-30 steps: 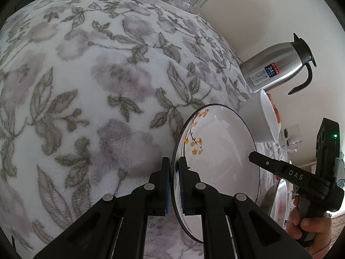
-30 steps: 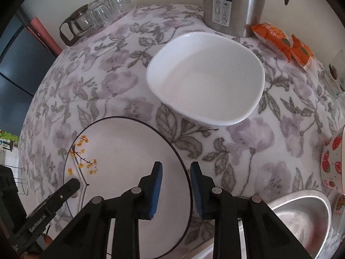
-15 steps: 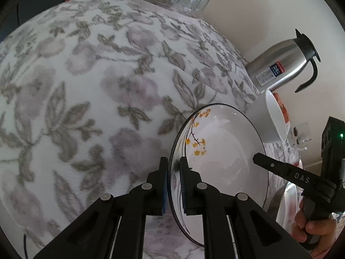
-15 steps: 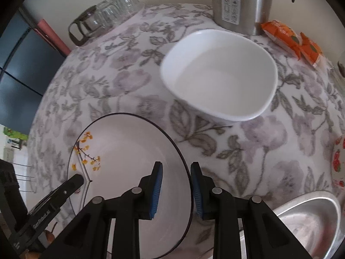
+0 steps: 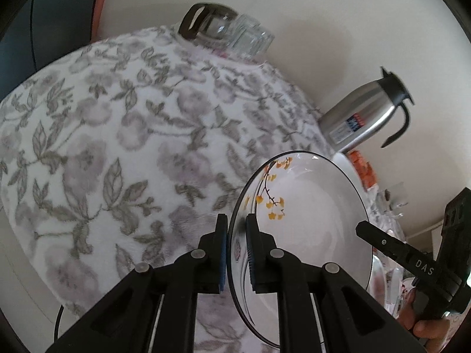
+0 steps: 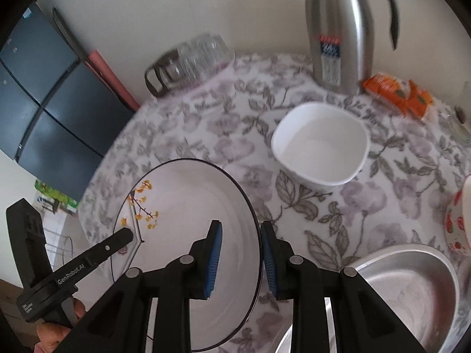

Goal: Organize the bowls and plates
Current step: 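Lift the black-rimmed plate and lower it into the steel basin with both tools, then settle the plate inside the basin and open both tools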

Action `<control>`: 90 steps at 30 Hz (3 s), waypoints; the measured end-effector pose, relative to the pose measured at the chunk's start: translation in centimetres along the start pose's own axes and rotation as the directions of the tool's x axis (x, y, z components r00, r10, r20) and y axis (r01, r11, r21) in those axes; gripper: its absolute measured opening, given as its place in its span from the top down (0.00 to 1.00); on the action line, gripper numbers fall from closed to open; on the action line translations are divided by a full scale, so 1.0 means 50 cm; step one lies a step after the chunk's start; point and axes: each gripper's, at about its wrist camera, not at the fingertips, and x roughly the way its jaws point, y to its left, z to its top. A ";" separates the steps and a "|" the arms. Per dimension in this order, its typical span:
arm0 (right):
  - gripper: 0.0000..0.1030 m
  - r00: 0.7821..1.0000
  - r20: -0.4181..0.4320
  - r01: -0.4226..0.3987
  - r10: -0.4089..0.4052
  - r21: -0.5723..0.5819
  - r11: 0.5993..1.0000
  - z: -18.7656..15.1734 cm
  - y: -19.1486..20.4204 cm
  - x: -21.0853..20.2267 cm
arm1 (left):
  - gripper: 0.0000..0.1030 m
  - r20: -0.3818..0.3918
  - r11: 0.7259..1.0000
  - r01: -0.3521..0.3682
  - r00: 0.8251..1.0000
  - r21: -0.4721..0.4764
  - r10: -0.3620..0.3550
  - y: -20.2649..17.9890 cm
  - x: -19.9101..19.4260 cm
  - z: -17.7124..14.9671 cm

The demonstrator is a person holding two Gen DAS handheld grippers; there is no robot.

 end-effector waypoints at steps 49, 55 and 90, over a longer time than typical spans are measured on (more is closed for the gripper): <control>0.72 0.955 0.190 0.133 -0.230 0.418 0.899 -0.300 -0.378 -0.270 | 0.88 -0.212 0.954 0.080 0.977 0.288 -0.018 -0.417 0.113 -0.233; 0.72 0.964 0.144 0.146 -0.222 0.410 0.900 -0.307 -0.375 -0.235 | 0.87 -0.214 0.957 0.054 0.977 0.284 0.008 -0.403 0.120 -0.229; 0.73 0.961 0.097 0.202 -0.258 0.391 0.898 -0.305 -0.373 -0.192 | 0.81 -0.297 0.965 0.038 0.954 0.261 0.043 -0.374 0.191 -0.239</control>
